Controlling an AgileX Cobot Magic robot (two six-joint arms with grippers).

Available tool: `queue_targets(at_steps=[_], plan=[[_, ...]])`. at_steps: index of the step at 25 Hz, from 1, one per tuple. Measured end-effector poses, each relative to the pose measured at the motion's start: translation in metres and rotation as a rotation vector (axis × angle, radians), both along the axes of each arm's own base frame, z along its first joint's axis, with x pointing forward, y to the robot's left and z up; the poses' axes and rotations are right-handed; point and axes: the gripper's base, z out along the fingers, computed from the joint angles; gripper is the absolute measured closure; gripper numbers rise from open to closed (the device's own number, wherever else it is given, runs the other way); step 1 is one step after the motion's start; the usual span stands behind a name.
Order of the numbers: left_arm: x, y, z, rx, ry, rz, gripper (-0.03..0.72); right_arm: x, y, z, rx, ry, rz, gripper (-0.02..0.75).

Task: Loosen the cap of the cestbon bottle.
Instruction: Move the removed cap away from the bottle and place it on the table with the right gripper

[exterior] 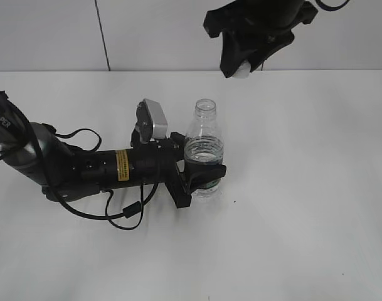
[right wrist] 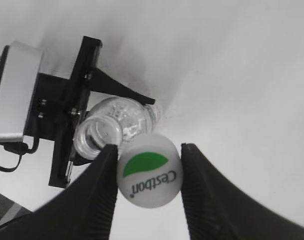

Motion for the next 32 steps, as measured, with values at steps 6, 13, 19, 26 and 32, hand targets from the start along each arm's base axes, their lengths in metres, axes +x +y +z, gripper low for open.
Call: queue_targets(at_steps=[6, 13, 19, 26, 32], plan=[[0.000, 0.000, 0.000, 0.000, 0.000, 0.001, 0.286, 0.011, -0.035, 0.015, 0.009, -0.036, -0.096, 0.444], [0.001, 0.000, 0.000, -0.002, 0.001, 0.007, 0.286, 0.024, -0.076, 0.025, -0.017, -0.074, -0.200, 0.444], [0.003, 0.001, 0.000, -0.007, 0.007, 0.037, 0.286, 0.033, -0.105, 0.024, -0.025, -0.072, -0.272, 0.444], [0.004, 0.001, 0.000, -0.007, 0.008, 0.043, 0.286, 0.031, -0.139, -0.014, -0.080, 0.051, -0.335, 0.444], [0.004, 0.001, 0.000, -0.007, 0.008, 0.043, 0.286, 0.022, -0.143, -0.075, -0.089, 0.082, -0.360, 0.444]])
